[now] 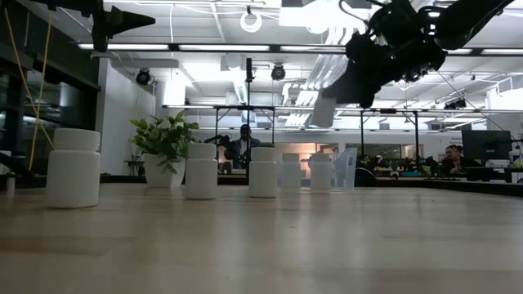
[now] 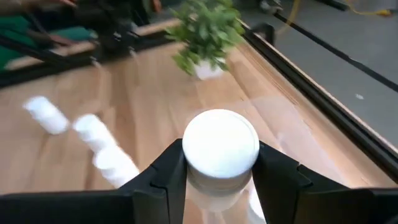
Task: Pick and place pill bottles into a basket
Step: Put the white pill bottle into the transparent container
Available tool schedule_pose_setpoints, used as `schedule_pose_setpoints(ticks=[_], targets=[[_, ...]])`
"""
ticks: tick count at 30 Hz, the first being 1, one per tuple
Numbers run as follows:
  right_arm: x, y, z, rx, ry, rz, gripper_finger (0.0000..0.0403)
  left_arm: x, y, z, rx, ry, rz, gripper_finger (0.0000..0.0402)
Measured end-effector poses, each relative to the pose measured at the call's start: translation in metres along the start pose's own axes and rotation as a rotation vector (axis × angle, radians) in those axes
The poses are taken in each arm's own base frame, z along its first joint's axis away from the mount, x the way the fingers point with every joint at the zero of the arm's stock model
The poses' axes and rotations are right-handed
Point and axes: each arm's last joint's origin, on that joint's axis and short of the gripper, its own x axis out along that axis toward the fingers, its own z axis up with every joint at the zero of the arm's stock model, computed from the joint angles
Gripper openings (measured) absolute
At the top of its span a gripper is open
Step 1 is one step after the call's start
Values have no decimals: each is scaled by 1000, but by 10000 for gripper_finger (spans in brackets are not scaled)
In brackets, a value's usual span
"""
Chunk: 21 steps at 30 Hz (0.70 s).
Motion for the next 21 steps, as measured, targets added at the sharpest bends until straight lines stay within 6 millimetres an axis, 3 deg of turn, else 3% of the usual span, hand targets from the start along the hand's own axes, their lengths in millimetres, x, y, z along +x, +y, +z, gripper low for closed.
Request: schedule_pose_setpoints(ticks=[9,21], targets=[[0,0,-13,-26,131,-118,140,0,0,0,0,0,1,260],[11,9,-20,-66,177,-185,140,0,0,0,-14,3,3,260]])
